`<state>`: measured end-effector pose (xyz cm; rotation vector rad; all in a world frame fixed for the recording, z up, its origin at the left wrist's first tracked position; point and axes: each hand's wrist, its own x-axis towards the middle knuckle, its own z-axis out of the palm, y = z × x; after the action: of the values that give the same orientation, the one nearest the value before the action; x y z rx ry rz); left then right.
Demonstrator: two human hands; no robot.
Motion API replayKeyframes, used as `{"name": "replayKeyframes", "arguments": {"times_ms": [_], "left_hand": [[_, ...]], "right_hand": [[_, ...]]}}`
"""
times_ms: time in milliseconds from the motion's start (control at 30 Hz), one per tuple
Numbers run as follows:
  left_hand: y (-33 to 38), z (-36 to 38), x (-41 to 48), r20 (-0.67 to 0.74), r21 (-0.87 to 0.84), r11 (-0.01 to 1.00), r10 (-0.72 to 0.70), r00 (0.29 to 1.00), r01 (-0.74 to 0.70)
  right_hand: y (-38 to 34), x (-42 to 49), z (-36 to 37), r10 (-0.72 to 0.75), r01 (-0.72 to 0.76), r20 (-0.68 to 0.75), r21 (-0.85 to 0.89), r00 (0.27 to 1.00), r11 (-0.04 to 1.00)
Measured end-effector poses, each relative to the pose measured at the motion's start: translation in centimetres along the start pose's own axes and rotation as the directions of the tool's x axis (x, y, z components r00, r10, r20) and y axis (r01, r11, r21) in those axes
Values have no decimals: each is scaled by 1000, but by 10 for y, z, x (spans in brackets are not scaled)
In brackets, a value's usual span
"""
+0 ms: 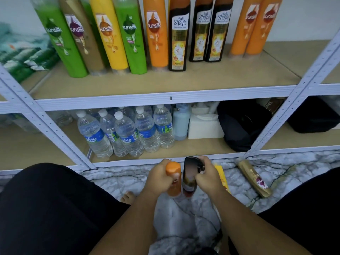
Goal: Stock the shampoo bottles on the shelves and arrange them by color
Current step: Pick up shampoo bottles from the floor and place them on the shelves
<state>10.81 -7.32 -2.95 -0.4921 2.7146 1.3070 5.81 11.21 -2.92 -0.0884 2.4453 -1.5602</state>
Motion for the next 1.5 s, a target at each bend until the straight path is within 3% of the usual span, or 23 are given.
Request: {"name": "replayKeyframes", "arguments": {"times_ms": [200, 500, 700, 1000, 1233, 1367, 1500], "left_hand": [[80, -60, 10, -148, -134, 971, 180, 972, -200], [234, -173, 23, -463, -265, 776, 418, 781, -572], [309, -193, 57, -561, -168, 754, 457, 691, -635], [352, -172, 105, -537, -115, 817, 428, 727, -565], [352, -162, 133, -534, -111, 843, 395, 748, -525], [340, -163, 140, -497, -113, 822, 441, 748, -559], [314, -155, 145, -351, -109, 840, 468, 811, -532]], "right_hand": [[-93, 13, -35, -167, 195, -127, 256, 978, 947], [-255, 43, -123, -514, 554, -209, 255, 832, 793], [-308, 67, -166, -595, 630, -215, 179, 774, 755], [-312, 115, -197, -571, 627, -268, 237, 776, 742], [-307, 153, -201, -517, 575, -274, 205, 811, 792], [-307, 164, -198, -504, 541, -207, 203, 839, 816], [-294, 168, -196, -476, 481, -75, 180, 876, 858]]}}
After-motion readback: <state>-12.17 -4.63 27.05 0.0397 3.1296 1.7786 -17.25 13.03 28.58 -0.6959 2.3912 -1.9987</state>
